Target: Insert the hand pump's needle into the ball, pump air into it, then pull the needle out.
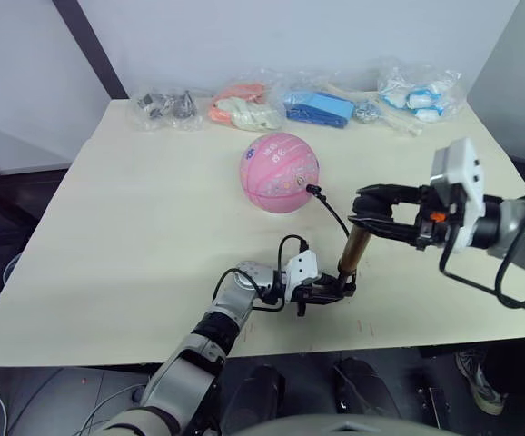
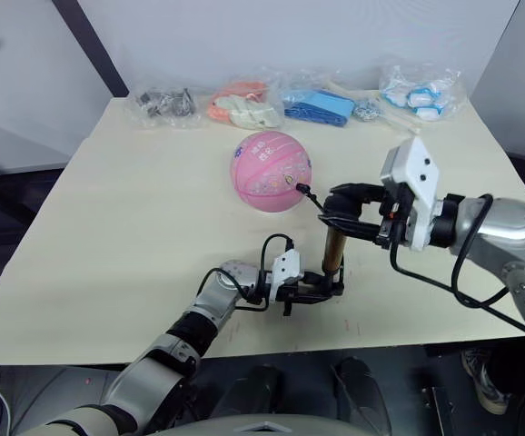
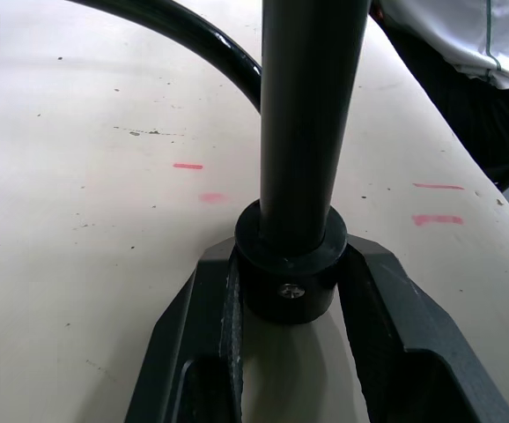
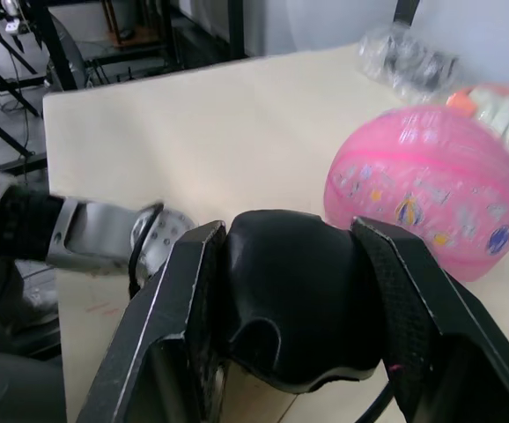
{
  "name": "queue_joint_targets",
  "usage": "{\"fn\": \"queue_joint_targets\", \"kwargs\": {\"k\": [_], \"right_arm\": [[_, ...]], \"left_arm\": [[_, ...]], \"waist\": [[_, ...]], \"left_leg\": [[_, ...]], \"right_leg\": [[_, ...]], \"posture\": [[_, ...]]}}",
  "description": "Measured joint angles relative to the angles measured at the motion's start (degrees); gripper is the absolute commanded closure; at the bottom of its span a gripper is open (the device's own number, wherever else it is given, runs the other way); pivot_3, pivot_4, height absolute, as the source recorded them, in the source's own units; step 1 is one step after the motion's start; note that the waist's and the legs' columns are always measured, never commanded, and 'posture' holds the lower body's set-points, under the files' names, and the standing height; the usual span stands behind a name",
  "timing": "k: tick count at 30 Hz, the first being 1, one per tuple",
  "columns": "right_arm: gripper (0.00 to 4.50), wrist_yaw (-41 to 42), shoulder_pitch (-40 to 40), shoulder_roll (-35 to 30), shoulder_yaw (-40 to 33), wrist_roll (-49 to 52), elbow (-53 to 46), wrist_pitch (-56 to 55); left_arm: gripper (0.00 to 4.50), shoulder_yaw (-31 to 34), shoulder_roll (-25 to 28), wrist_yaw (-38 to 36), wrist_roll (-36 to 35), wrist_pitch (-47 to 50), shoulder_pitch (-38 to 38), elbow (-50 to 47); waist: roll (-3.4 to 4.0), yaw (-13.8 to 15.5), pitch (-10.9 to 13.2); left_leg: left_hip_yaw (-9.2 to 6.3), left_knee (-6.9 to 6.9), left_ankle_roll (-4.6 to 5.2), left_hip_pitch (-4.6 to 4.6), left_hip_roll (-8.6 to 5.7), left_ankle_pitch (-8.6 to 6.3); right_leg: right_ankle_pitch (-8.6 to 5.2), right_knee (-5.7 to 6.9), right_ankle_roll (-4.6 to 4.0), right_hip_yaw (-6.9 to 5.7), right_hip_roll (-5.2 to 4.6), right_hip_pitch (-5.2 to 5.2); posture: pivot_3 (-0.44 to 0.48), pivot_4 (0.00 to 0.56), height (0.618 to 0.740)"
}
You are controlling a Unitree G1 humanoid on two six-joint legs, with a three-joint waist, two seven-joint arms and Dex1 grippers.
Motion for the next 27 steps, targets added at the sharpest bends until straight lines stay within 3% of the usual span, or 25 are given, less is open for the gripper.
{"fn": "queue_joint_targets", "kwargs": {"k": [15,27], "right_arm": [[2.69,-1.93,-10.50,-5.38,-3.88,10.78,4.82,5.32],[2.69,-3.82,-11.77,-5.77,-4.00,12.92,6.38,7.36]], "left_arm": [[3.38,-0.32,-0.05,0.08,-0.02,-0.06,-0.04,-0.02],[3.38,-0.40,-0.07,0.07,-0.18,-0.44,-0.13,-0.14]], "waist": [[0.01,0.00,0.02],[0.02,0.15,0.02]], "left_leg": [[0.01,0.02,0.05,-0.10,0.03,-0.03],[0.01,0.07,0.00,-0.57,0.00,0.01]], "right_leg": [[0.03,-0.05,0.05,0.02,-0.04,-0.06],[0.10,-0.05,0.11,0.11,-0.11,-0.54]], "posture": [[0.000,0.150,0.740],[0.000,0.150,0.740]]}}
